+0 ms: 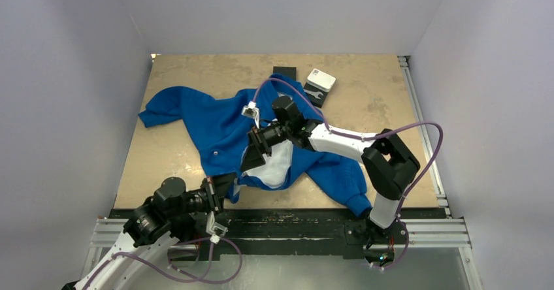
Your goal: Zip up the jacket
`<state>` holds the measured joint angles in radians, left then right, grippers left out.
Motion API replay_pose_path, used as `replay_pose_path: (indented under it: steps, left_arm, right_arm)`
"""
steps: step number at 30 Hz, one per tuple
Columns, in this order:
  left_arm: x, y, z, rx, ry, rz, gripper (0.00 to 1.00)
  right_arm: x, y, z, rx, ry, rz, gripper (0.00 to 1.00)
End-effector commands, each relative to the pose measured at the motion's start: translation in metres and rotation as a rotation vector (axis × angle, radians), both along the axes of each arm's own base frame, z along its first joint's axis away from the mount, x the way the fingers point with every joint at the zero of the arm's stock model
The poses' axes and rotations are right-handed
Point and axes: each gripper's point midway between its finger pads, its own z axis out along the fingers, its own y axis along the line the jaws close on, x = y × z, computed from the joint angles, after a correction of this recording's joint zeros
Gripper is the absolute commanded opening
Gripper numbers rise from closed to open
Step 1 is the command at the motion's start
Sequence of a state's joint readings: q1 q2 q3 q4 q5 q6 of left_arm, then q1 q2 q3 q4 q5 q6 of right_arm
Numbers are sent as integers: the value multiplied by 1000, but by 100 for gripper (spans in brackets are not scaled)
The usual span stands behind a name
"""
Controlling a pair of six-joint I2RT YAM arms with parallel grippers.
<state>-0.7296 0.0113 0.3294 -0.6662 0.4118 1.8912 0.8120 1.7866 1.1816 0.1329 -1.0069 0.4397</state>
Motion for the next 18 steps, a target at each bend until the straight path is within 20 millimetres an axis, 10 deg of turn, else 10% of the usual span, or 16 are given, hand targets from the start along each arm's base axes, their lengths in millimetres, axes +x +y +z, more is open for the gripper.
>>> replay_pose_path:
  steps: [1,18]
  left_arm:
    - [4,5,41,-73,-101,34,0]
    - [7,8,62,-99,-175,53,0]
  right_arm:
    - [-16,-7,28,79,-2,60,91]
    - [-28,5,51,176,47,118,81]
